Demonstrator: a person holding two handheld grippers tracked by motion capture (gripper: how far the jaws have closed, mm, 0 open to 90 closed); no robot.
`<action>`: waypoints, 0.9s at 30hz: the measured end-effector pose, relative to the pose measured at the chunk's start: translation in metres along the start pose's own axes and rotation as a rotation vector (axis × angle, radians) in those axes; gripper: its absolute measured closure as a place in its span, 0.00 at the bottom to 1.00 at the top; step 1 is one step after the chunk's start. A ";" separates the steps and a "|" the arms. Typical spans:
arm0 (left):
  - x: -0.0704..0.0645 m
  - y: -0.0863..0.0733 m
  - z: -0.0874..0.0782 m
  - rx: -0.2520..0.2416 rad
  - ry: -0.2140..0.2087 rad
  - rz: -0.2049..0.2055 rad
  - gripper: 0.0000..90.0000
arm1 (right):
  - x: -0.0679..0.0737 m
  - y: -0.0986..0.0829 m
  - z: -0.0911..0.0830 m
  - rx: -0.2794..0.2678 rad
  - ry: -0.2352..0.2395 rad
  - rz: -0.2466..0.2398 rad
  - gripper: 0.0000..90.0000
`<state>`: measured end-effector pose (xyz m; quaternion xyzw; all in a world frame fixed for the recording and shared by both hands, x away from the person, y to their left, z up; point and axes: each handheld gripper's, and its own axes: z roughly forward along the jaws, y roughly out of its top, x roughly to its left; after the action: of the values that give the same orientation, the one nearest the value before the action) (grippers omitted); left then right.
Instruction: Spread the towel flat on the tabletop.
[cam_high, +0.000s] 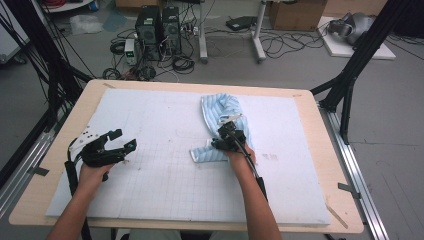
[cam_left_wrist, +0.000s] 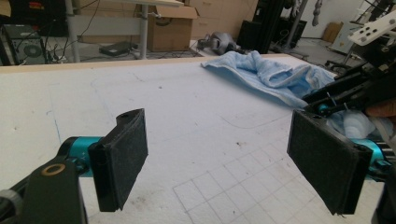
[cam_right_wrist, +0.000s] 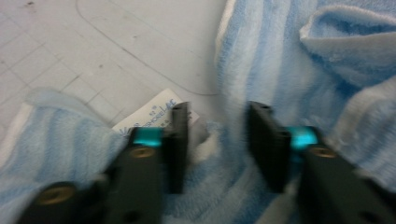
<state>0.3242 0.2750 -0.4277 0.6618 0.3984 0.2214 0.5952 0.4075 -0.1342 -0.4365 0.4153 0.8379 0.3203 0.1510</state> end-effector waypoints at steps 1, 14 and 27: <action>0.001 0.000 0.000 -0.003 0.004 0.003 0.23 | 0.002 -0.001 0.000 -0.008 0.065 0.018 0.91; 0.012 0.004 -0.012 -0.038 0.043 -0.021 0.23 | 0.075 0.023 0.014 -0.142 0.527 -0.025 0.91; 0.007 0.002 -0.009 -0.013 0.028 -0.014 0.23 | 0.048 0.002 -0.044 -0.235 0.251 -0.052 0.51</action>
<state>0.3218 0.2865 -0.4255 0.6520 0.4101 0.2288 0.5953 0.3563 -0.1136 -0.4015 0.3296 0.8176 0.4612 0.1010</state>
